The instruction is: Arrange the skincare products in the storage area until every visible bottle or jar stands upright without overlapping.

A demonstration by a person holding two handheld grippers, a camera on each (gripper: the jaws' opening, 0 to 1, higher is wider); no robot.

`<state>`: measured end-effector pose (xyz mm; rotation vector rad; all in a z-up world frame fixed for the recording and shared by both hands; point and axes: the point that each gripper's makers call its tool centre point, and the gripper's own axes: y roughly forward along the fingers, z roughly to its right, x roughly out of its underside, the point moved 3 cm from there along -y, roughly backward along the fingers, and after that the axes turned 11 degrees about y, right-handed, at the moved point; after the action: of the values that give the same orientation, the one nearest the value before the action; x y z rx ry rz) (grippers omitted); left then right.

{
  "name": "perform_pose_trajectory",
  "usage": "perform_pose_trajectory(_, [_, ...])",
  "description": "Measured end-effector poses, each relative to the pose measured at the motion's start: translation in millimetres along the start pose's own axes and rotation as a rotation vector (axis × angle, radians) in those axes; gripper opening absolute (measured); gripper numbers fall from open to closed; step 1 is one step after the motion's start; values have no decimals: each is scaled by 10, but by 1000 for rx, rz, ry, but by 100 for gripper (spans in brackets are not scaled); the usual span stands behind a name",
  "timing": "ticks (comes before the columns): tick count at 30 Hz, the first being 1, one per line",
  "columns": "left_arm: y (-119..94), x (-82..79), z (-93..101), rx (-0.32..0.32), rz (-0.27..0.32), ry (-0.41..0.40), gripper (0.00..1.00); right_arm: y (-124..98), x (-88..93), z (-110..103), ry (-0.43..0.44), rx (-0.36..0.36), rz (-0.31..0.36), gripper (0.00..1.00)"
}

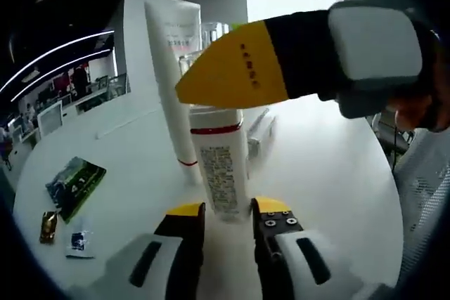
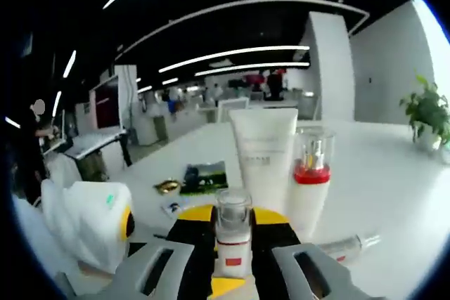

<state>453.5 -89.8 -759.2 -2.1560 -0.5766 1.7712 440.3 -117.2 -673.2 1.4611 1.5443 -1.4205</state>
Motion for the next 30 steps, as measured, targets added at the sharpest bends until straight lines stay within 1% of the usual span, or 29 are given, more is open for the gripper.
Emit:
perform_pose_trajectory(2, [-2, -14, -24, -11, 5, -3, 28, 2, -8, 52, -20, 23, 8, 11])
perform_pose_trajectory(6, [9, -56, -87, -42, 10, -3, 26, -4, -18, 141, -1, 53, 14, 11])
perform_pose_trajectory(8, [23, -55, -102, -45, 6, 1, 23, -3, -9, 159, 5, 60, 11, 11])
perform_pose_trajectory(10, [35, -41, -130, -50, -2, 4, 19, -4, 7, 171, 9, 67, 1, 11])
perform_pose_trajectory(12, [39, -48, -131, -40, 4, -2, 16, -6, 12, 175, 9, 69, -3, 11])
perform_pose_trajectory(14, [41, -64, -123, -33, 6, 8, 15, -5, 5, 177, 12, 70, 0, 11])
perform_pose_trajectory(26, [94, -116, -97, -8, -7, 17, 16, -22, 16, 232, 49, 88, -14, 12])
perform_pose_trajectory(30, [115, -112, -99, 15, -18, 8, 16, -23, 13, 223, 58, 82, -15, 13])
